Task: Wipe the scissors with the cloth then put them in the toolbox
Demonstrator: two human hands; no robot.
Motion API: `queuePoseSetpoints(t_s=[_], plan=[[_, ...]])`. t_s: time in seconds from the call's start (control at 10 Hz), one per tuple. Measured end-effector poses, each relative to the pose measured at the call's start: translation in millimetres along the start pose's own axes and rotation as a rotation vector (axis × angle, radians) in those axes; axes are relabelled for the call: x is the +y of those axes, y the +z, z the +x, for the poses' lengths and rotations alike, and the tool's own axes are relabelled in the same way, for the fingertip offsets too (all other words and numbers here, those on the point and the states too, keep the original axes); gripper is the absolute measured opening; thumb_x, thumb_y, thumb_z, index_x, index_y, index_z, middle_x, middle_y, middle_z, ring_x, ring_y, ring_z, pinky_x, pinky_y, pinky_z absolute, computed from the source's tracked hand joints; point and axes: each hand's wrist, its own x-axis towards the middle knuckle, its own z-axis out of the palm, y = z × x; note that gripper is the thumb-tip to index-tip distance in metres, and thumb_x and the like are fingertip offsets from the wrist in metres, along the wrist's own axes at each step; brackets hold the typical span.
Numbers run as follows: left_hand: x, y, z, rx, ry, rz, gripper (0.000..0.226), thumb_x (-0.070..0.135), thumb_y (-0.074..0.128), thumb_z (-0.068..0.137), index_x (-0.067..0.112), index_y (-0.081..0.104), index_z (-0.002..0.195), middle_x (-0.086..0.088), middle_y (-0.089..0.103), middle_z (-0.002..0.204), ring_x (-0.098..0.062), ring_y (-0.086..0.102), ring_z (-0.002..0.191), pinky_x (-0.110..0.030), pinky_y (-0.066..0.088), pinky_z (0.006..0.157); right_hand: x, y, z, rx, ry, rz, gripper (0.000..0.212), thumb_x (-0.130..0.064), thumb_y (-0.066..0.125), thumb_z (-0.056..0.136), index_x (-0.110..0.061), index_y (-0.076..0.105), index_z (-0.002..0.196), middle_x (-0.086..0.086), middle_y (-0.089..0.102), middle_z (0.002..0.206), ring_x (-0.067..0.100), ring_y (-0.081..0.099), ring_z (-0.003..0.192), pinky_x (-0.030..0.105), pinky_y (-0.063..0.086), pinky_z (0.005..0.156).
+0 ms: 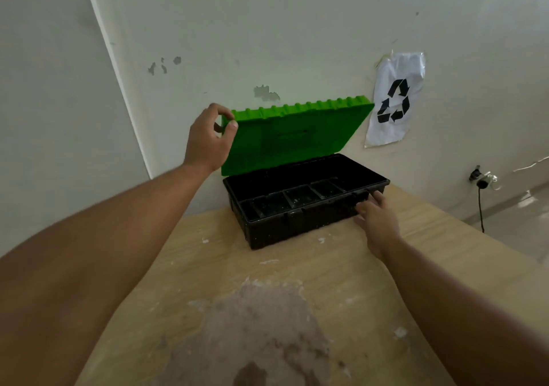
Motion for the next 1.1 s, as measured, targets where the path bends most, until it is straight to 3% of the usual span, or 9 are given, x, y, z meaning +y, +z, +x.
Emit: queuePoseSetpoints(t_s=[0.1,0.2,0.3,0.4,0.6,0.7,0.8,1.0,1.1], plan=[[9,-8,-33,-0.117,0.06,0.006,0.023,0.026,0.063,0.088,0.018,0.058,0.109,0.006,0.062,0.106,-0.017,0.057,0.09,-0.023,0.044,0.074,0,0,-1,0.0,0.051,0.124,0.057,0.004,0.046,0.098,-0.008,0.034,0.152,0.012,0.045,0.148,0.024,0.056,0.12,0.037,0.051,0.096],[16,-5,-70,-0.165,0.065,0.031,0.043,0.02,0.066,0.085,0.016,0.059,0.128,0.0,0.061,0.119,-0.016,0.053,0.102,-0.016,0.04,0.084,-6,4,-6,0.027,0.096,0.199,0.055,0.001,0.042,0.099,-0.013,0.036,0.152,0.012,0.053,0.135,0.024,0.057,0.118,0.038,0.052,0.093],[18,2,-103,-0.194,0.098,0.089,0.049,0.018,0.066,0.081,0.014,0.062,0.13,-0.004,0.061,0.123,-0.021,0.053,0.109,-0.022,0.036,0.099,-11,8,-9,0.038,0.136,0.251,0.052,-0.006,0.04,0.101,-0.014,0.035,0.152,0.011,0.049,0.139,0.028,0.048,0.133,0.041,0.049,0.098],[14,6,-127,-0.24,0.088,0.111,0.049,0.014,0.07,0.08,0.016,0.063,0.129,-0.002,0.058,0.125,-0.021,0.05,0.111,-0.021,0.032,0.1,-14,9,-12,0.042,0.162,0.268,0.051,-0.012,0.043,0.101,-0.016,0.038,0.151,0.005,0.048,0.135,0.027,0.048,0.133,0.043,0.048,0.101],[6,7,-150,-0.322,0.079,0.127,0.05,0.012,0.071,0.082,0.018,0.062,0.131,0.002,0.053,0.125,-0.017,0.047,0.115,-0.029,0.036,0.107,-19,12,-13,0.03,0.147,0.254,0.047,-0.013,0.048,0.1,-0.019,0.043,0.146,0.0,0.057,0.123,0.021,0.053,0.122,0.036,0.047,0.086],[7,4,-153,-0.349,0.101,0.173,0.052,0.017,0.069,0.083,0.02,0.06,0.135,0.001,0.052,0.13,-0.018,0.046,0.117,-0.031,0.037,0.107,-14,15,-16,0.034,-0.028,-0.004,0.073,-0.014,0.054,0.095,-0.035,0.02,0.156,0.004,0.044,0.15,0.021,0.049,0.127,0.038,0.043,0.095],[9,3,-158,-0.362,0.127,0.264,0.058,0.018,0.07,0.083,0.019,0.056,0.139,-0.002,0.052,0.135,-0.022,0.047,0.118,-0.038,0.04,0.106,-9,18,-22,-0.015,-0.24,-0.498,0.082,-0.021,0.056,0.095,-0.043,0.007,0.156,0.003,0.022,0.163,0.026,0.029,0.145,0.044,0.03,0.114],[26,0,-165,-0.417,0.042,0.343,0.067,0.02,0.064,0.085,0.022,0.044,0.149,-0.002,0.043,0.149,-0.025,0.042,0.128,-0.045,0.04,0.107,-15,15,-29,-0.072,-0.184,-0.973,0.086,-0.021,0.057,0.092,-0.026,0.003,0.159,0.012,-0.002,0.166,0.036,0.012,0.15,0.051,0.025,0.115],[30,-10,-167,-0.51,0.047,0.401,0.073,0.027,0.06,0.088,0.026,0.03,0.155,-0.002,0.029,0.16,-0.025,0.033,0.141,-0.044,0.033,0.113,-27,33,-49,0.018,-0.306,-1.054,0.093,-0.031,0.06,0.09,-0.017,-0.001,0.158,0.012,-0.011,0.166,0.035,0.002,0.152,0.055,0.018,0.117]])
